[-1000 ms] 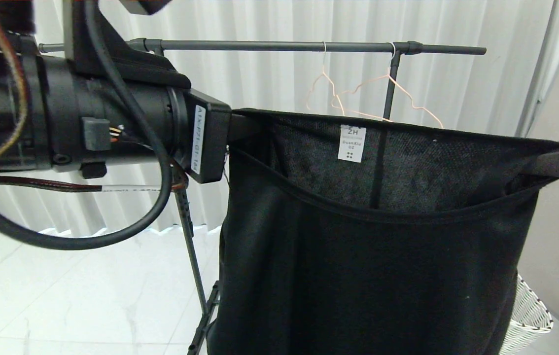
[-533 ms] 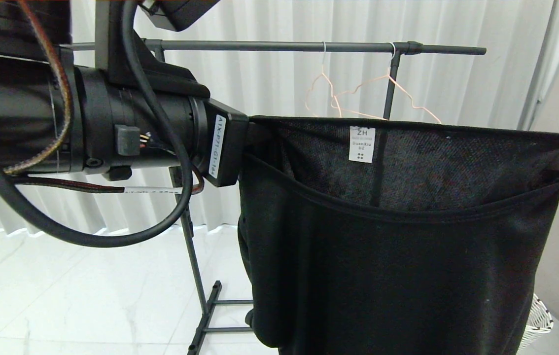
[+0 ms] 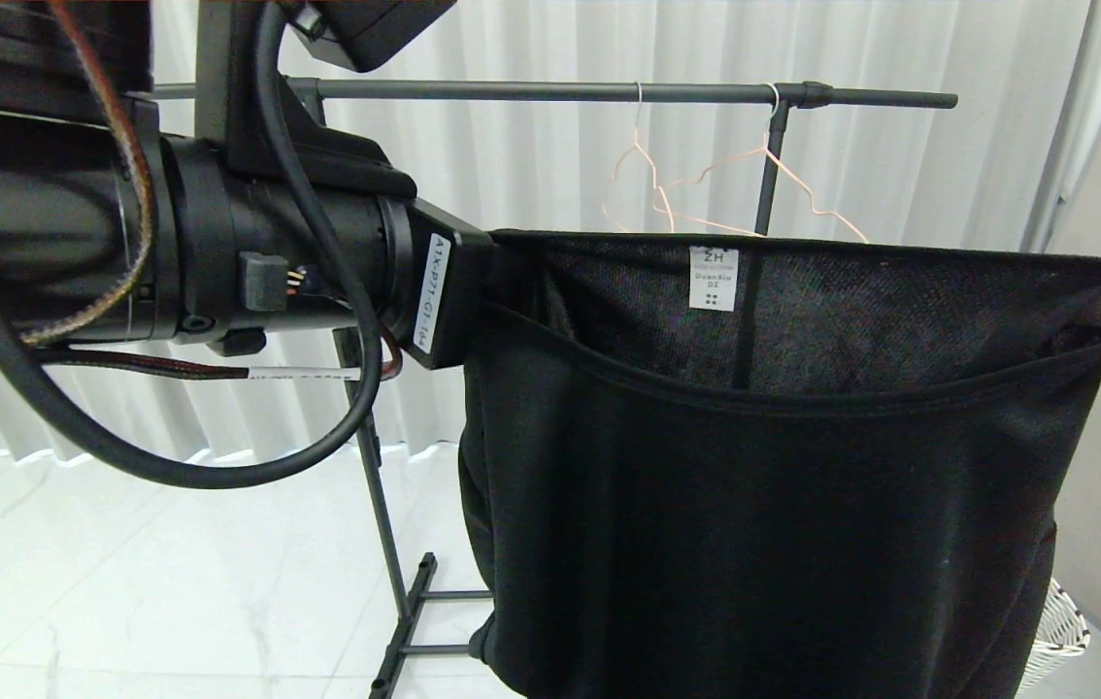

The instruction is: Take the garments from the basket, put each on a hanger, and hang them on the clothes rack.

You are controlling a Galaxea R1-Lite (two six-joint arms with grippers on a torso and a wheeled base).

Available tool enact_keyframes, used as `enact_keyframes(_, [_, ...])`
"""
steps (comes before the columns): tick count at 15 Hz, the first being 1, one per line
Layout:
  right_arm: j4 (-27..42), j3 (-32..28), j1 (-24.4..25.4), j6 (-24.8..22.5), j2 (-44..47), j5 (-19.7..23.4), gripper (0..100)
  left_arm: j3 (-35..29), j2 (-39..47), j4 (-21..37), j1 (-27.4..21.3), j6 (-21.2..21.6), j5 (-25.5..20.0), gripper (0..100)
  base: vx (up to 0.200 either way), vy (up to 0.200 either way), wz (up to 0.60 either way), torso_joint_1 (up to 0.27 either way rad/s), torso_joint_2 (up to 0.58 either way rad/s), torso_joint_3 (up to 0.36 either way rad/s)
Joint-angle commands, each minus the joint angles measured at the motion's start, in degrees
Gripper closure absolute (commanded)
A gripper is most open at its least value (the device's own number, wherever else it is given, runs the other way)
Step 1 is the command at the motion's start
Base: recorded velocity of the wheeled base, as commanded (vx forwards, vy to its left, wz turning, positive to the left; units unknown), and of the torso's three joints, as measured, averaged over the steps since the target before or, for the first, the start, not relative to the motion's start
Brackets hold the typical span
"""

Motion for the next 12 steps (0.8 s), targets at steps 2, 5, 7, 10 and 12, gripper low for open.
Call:
enact_keyframes(2, [0.22,0.06,-0.18,-0.01,0.10,-0.01,0,0.01,0.03,0.01,0.00,0.02,0.32,100,0.000,0.000,0.00,0.000,0.00,0.000])
enact_keyframes(5, [0.22,0.77,-0.35,-0.01,-0.16,-0.10,0,0.09,0.12,0.01,0.09,0.02,0.41,100,0.000,0.000,0.00,0.000,0.00,0.000])
enact_keyframes(7, [0.40,1.38,-2.73,-0.01,-0.16,-3.18,0,0.45,0.03,0.10,0.17,0.02,0.49,100,0.000,0.000,0.00,0.000,0.00,0.000])
enact_keyframes(10, [9.80,-0.38,-15.82,-0.01,-1.66,-9.86,0,1.94,-3.22,3.26,4.13,0.10,2.95,100,0.000,0.000,0.00,0.000,0.00,0.000])
enact_keyframes(12, [13.14,1.03,-26.11,-0.01,-4.38,-9.86,0,5.81,-6.30,5.20,10.46,0.10,2.95,100,0.000,0.000,0.00,0.000,0.00,0.000])
